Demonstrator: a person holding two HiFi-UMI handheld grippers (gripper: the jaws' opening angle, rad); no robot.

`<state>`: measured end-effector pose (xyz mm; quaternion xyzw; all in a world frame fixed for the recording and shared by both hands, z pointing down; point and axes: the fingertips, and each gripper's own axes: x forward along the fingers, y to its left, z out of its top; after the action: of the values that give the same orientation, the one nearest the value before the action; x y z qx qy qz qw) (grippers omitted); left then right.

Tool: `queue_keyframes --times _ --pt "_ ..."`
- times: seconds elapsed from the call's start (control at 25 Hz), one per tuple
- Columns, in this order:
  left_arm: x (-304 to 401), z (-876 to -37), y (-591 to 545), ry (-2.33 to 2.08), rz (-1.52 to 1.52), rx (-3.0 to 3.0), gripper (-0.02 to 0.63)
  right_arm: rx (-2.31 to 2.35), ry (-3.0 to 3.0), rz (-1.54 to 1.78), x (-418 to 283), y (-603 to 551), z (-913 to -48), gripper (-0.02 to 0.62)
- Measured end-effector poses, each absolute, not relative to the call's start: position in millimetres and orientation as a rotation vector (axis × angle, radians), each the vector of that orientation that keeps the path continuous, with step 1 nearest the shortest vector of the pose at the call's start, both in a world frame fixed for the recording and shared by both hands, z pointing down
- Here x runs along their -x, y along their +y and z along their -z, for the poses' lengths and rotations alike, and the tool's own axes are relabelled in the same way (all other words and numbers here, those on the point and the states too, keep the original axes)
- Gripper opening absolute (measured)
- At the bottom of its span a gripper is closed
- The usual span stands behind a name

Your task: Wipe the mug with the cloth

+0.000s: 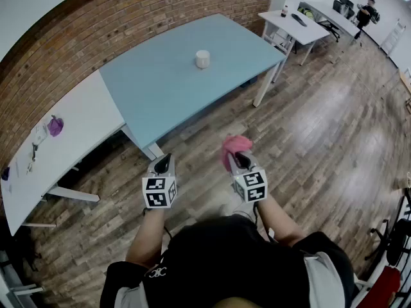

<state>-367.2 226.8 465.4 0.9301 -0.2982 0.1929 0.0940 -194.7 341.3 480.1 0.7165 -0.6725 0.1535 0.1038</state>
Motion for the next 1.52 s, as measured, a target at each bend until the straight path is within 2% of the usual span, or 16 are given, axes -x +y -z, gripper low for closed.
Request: queue_keyframes --times 0.68,1.12,1.52 --pt "388 -467 204 -0.797 -0.527 -2.827 0.005 -2.191 -1.979 -0.399 228 320 -473 0.035" --pt "429 -474 176 -0.781 -0.492 -2.864 0.005 -2.267 -1.912 -0.447 268 315 -483 0.035" --pt "410 -488 156 -0.757 -0.525 -2.856 0.005 -2.291 -1.886 -0.397 237 298 -477 0.035"
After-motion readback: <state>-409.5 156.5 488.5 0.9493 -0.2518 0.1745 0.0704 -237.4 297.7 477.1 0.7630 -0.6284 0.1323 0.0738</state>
